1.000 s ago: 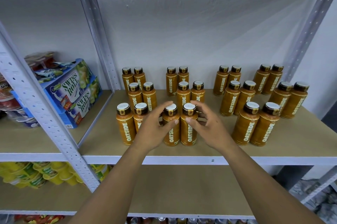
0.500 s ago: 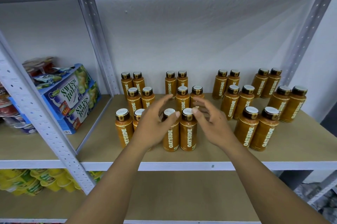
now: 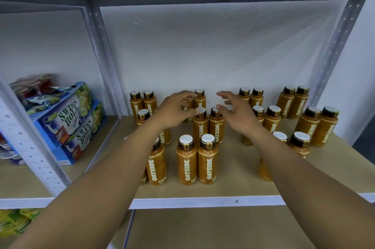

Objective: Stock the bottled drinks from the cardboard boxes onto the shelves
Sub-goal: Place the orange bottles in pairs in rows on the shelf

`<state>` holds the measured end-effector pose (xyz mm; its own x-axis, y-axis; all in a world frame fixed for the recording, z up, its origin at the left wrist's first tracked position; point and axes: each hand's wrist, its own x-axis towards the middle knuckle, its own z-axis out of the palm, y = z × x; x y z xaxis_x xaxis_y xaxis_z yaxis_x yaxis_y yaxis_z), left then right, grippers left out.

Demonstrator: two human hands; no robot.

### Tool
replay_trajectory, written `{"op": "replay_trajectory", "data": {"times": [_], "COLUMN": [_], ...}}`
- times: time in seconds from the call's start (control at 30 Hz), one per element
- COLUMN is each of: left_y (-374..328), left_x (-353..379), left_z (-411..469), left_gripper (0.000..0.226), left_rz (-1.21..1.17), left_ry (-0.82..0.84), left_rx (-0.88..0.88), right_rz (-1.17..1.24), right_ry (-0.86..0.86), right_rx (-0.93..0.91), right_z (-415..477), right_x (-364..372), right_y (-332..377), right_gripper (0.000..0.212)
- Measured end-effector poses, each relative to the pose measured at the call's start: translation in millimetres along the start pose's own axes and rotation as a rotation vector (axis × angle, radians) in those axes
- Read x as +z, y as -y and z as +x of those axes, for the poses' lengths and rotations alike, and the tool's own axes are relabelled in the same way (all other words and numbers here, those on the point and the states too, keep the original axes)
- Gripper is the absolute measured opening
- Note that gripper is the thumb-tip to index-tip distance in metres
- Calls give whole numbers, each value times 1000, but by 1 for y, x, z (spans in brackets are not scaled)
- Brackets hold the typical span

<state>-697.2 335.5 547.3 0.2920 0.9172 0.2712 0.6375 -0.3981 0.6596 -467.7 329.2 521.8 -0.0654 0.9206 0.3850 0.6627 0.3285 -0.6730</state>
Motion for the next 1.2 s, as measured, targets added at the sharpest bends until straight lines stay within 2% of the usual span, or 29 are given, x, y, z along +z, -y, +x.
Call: {"op": "replay_trajectory", "data": {"times": [0.27,0.37,0.6,1.2], "left_y": [10,15,26,40], "left_x": [21,28,33,10], "left_z": [44,50,55,43], "left_gripper": [68,61,50,46], "left_rz": [30,80,49,129], "left_ry": [204,235,234,222], "left_rx": [-66,-56,-60,-105], "right_rz": [-63,-47,102,188], "right_ry": [144,176,158,181], "right_rx": [76,106,123,109], "right_z": [20,22,23,21], "right_x": [15,23,24,48], "right_y": [-23,-30,-43,-31], "right_gripper": [57,57,53,48]}}
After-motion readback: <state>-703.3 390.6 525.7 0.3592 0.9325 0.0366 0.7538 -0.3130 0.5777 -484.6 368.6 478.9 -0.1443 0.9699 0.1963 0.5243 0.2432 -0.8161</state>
